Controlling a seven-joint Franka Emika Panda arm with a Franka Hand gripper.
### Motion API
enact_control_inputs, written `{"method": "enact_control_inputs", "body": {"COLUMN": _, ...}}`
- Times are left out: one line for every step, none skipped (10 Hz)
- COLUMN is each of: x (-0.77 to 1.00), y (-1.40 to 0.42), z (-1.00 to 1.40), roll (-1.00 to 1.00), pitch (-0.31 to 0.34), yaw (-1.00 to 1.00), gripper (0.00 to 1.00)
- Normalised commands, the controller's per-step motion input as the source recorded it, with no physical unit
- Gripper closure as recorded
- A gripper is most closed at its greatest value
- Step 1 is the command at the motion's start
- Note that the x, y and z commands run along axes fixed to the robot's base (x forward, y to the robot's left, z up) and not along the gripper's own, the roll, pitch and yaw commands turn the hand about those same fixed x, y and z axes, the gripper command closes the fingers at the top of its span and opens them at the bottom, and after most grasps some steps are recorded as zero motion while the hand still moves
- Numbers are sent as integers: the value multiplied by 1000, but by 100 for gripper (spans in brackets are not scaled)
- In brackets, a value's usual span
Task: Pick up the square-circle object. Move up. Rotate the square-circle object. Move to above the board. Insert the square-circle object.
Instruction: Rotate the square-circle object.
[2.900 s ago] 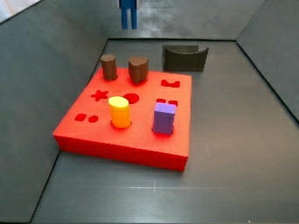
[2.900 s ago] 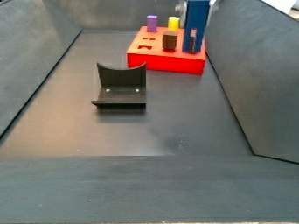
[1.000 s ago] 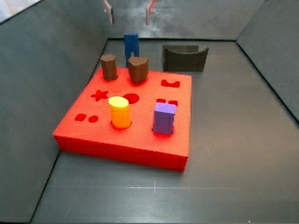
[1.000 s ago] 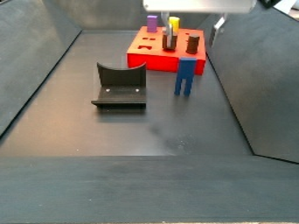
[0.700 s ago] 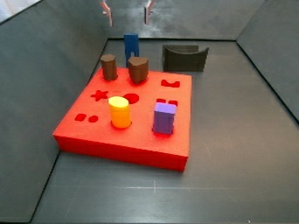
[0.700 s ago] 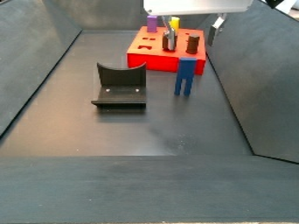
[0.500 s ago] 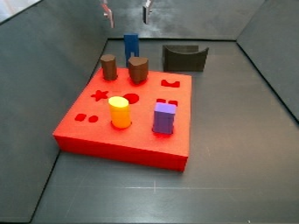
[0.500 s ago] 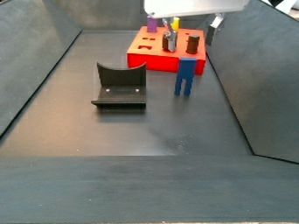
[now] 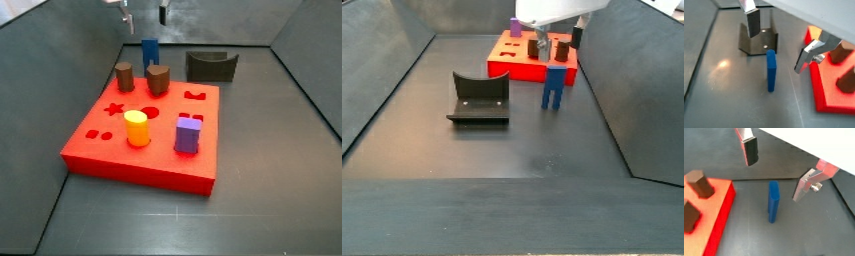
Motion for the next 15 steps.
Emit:
{"method": "enact_control_inputs", "body": {"x": 36, "y": 1, "z": -36, "roll": -3, "pitch": 2, "yaw": 1000, "gripper": 0}}
{"method": "enact_control_inputs", "body": {"x": 36, "y": 1, "z": -36, "roll": -3, "pitch": 2, "yaw": 1000, "gripper": 0}}
{"method": "enact_control_inputs", "body": {"x": 36, "y": 1, "z": -36, "roll": -3, "pitch": 2, "yaw": 1000, "gripper": 0}}
{"method": "enact_control_inputs", "body": {"x": 37, "y": 1, "z": -36, "roll": -3, "pitch": 2, "yaw": 1000, "gripper": 0}}
{"method": "enact_control_inputs", "body": {"x": 37, "y": 1, "z": -35, "roll": -3, "pitch": 3, "yaw": 1000, "gripper": 0}}
{"method": "enact_control_inputs", "body": {"x": 37, "y": 0, "z": -35, "roll": -3, "pitch": 3, "yaw": 1000, "gripper": 0}}
{"method": "enact_control_inputs", "body": {"x": 37, "y": 0, "z": -35, "roll": -3, "pitch": 3, "yaw": 1000, "gripper": 0}}
{"method": "enact_control_inputs", "body": {"x": 37, "y": 0, "z": -35, "roll": -3, "pitch": 3, "yaw": 1000, "gripper": 0}}
{"method": "enact_control_inputs", "body": {"x": 37, "y": 0, "z": -35, "roll": -4, "pitch": 3, "yaw": 1000, "gripper": 0}}
{"method": "enact_control_inputs", "body": {"x": 37, "y": 0, "z": -35, "roll": -4, "pitch": 3, "yaw": 1000, "gripper": 0}}
{"method": "enact_control_inputs", "body": {"x": 37, "y": 0, "z": -35, "roll": -4, "pitch": 3, "yaw": 1000, "gripper": 0}}
{"method": "enact_control_inputs", "body": {"x": 37, "y": 0, "z": -34, "roll": -4, "pitch": 3, "yaw": 1000, "gripper": 0}}
{"method": "enact_control_inputs", "body": {"x": 37, "y": 0, "z": -34, "roll": -4, "pitch": 3, "yaw": 1000, "gripper": 0}}
{"method": "enact_control_inputs", "body": {"x": 37, "y": 0, "z": -34, "roll": -4, "pitch": 3, "yaw": 1000, "gripper": 0}}
{"method": "enact_control_inputs", "body": {"x": 37, "y": 0, "z": -34, "roll": -5, "pitch": 4, "yaw": 1000, "gripper": 0}}
